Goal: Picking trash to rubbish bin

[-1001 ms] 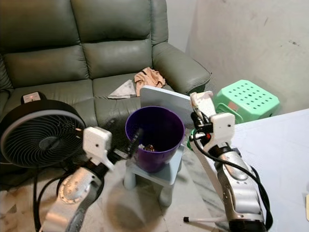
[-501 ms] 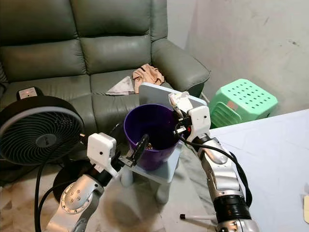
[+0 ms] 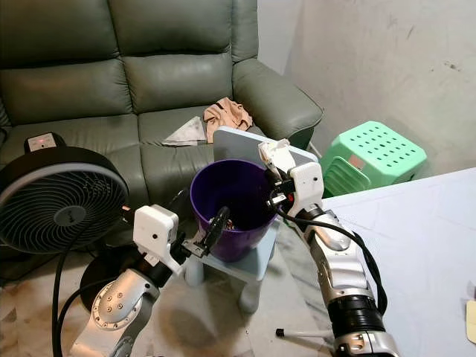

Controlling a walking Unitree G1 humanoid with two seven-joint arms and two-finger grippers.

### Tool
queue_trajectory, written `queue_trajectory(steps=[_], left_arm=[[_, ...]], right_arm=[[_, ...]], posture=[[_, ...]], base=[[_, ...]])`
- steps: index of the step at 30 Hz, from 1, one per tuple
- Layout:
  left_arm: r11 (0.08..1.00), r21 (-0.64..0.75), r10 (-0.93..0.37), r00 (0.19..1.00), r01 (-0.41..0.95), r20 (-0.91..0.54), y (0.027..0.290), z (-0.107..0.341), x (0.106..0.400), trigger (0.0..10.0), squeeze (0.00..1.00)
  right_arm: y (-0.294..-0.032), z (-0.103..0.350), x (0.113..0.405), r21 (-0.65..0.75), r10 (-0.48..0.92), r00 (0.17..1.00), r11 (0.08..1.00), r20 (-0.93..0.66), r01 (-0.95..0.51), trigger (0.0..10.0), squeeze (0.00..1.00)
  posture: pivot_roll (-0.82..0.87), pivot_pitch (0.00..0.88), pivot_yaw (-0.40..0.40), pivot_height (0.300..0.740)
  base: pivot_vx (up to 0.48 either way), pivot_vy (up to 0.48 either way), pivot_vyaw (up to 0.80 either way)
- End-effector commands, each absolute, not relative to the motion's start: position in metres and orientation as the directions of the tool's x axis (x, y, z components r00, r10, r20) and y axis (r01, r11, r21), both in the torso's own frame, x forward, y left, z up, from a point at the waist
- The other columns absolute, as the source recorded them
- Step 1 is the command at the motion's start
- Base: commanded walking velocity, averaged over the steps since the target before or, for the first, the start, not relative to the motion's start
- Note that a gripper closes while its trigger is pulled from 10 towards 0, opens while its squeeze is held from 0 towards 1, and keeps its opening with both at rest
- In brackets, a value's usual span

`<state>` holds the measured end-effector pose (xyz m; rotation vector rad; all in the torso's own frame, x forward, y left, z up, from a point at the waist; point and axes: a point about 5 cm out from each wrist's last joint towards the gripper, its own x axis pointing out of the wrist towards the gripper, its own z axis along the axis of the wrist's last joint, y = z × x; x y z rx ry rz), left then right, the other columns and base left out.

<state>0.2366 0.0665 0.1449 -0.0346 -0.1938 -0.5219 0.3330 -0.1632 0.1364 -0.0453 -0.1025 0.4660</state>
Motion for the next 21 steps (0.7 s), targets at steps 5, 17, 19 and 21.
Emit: queue_trajectory(steps=[5, 17, 19, 21], left_arm=[[0.886, 0.033, -0.457, 0.861, 0.462, 0.221, 0.079, 0.151, 0.25, 10.0, 0.0], [0.934, 0.026, -0.35, 0.895, 0.357, 0.276, 0.117, 0.17, 0.29, 10.0, 0.0], [0.935, 0.023, -0.347, 0.896, 0.355, 0.277, 0.119, 0.17, 0.292, 10.0, 0.0], [0.937, 0.034, -0.343, 0.897, 0.348, 0.279, 0.122, 0.172, 0.296, 10.0, 0.0]], right_arm=[[-0.179, 0.145, 0.325, -0.054, 0.411, 0.898, 0.912, 0.16, -0.408, 10.0, 0.0], [-0.189, 0.148, 0.31, -0.02, 0.322, 0.921, 0.945, 0.218, -0.326, 10.0, 0.0], [-0.189, 0.148, 0.31, -0.019, 0.319, 0.922, 0.946, 0.219, -0.323, 10.0, 0.0], [-0.19, 0.148, 0.308, -0.016, 0.306, 0.926, 0.95, 0.222, -0.311, 10.0, 0.0]], posture=[[0.03, 0.07, -0.088, 0.74], [-0.03, 0.044, -0.038, 0.74], [-0.03, 0.044, -0.038, 0.74], [-0.04, 0.046, -0.031, 0.74]], base=[[0.0, 0.0, 0.0], [0.0, 0.0, 0.0], [0.0, 0.0, 0.0], [0.0, 0.0, 0.0]])
